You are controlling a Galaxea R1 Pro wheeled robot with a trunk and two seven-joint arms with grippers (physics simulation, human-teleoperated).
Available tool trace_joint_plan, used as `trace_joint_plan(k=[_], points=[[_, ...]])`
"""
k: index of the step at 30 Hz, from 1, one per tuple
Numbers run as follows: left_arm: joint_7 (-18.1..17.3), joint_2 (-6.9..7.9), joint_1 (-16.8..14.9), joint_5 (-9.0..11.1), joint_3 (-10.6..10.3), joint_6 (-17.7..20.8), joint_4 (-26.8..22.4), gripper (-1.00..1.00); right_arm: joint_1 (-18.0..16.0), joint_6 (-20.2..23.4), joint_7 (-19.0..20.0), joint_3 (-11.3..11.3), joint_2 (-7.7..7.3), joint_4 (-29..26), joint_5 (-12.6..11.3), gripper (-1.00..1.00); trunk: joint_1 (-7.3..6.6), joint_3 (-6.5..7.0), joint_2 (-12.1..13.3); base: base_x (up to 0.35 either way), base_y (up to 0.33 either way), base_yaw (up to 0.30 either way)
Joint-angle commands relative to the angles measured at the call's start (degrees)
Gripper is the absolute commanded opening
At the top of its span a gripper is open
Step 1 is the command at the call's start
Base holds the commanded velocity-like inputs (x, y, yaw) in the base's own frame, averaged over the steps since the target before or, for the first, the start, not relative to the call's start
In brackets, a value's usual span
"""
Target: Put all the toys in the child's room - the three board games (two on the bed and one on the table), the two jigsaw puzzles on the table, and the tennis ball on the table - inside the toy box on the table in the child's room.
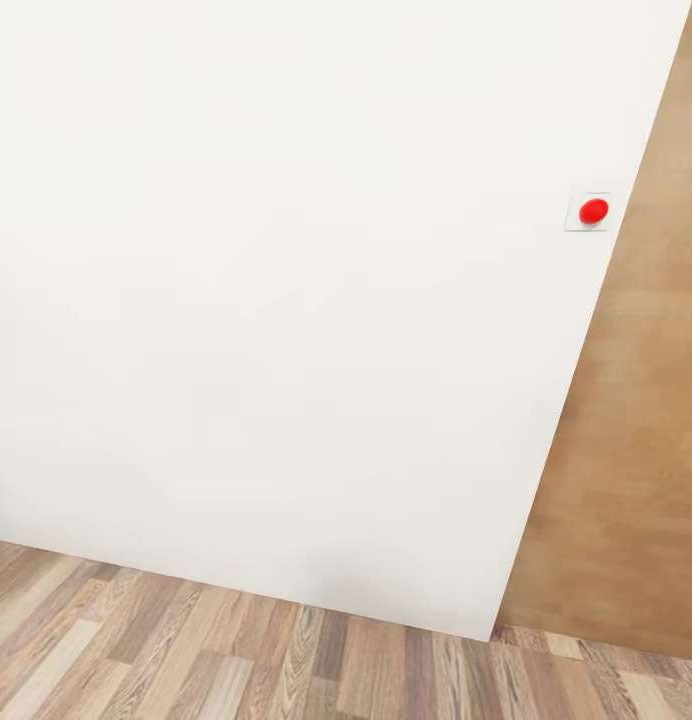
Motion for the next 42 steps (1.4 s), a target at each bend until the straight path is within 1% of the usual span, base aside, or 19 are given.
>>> trace_joint_plan(k=[1,3,4,7,11,18,22,27,32,35,42], points=[[0.0,0.00,0.0,0.0,0.0,0.0,0.0,1.00,0.0,0.0,0.0,0.0,0.00,0.0,0.0,1.00,0.00,-0.03,0.0,0.000,0.000,0.000],[0.0,-0.65,-0.1,0.0,0.1,-0.3,-0.1,1.00,-0.1,-0.1,-0.2,0.1,0.65,-0.2,0.1,1.00,0.00,-0.03,0.0,0.000,0.000,0.000],[0.0,-0.97,-0.1,0.0,0.1,-0.3,-0.1,1.00,-0.1,0.0,-0.2,0.1,0.75,-0.2,0.1,1.00,0.00,-0.03,0.0,0.000,0.000,0.000],[0.0,-1.02,-0.1,0.0,0.0,-0.3,-0.1,1.00,-0.1,-0.1,-0.2,0.1,0.81,-0.2,0.1,1.00,0.00,-0.03,0.0,0.000,0.000,0.000],[0.0,-0.99,-0.1,0.0,0.0,-0.3,-0.1,1.00,-0.1,-0.3,-0.3,0.2,1.54,-0.2,0.1,1.00,0.00,-0.03,0.0,0.000,0.000,0.000],[0.0,-0.98,-0.1,-0.1,0.2,-0.3,-0.1,1.00,-0.1,-2.0,-0.3,-0.1,1.67,-0.2,-0.4,1.00,0.00,-0.03,0.0,0.000,0.000,0.000],[0.0,-0.97,-0.1,0.0,0.2,-0.3,-0.1,1.00,-0.1,-2.4,-0.3,0.0,1.44,-0.2,-0.1,1.00,0.00,-0.03,0.0,0.000,0.000,0.000],[0.0,-0.97,-0.1,-0.1,0.2,-0.3,-0.1,1.00,-0.1,-2.6,-0.2,0.0,1.57,-0.2,0.0,1.00,0.00,-0.05,0.0,0.000,0.000,0.012],[0.0,-0.96,-0.1,0.0,0.2,-0.3,-0.1,1.00,-0.1,-2.6,-0.3,-0.1,1.83,-0.2,-0.5,1.00,0.00,-0.22,0.0,0.000,0.000,0.171],[0.0,-0.96,-0.1,-0.1,0.1,-0.3,-0.1,1.00,-0.1,-2.6,-0.3,-0.1,2.23,-0.2,-0.6,1.00,0.00,-0.34,0.0,0.000,0.000,0.240],[0.0,-0.68,-0.1,-0.2,0.1,-0.3,-0.1,1.00,-0.1,-2.6,-0.3,-0.2,2.42,-0.2,-0.6,1.00,0.00,-0.63,0.0,0.000,0.000,0.257]])
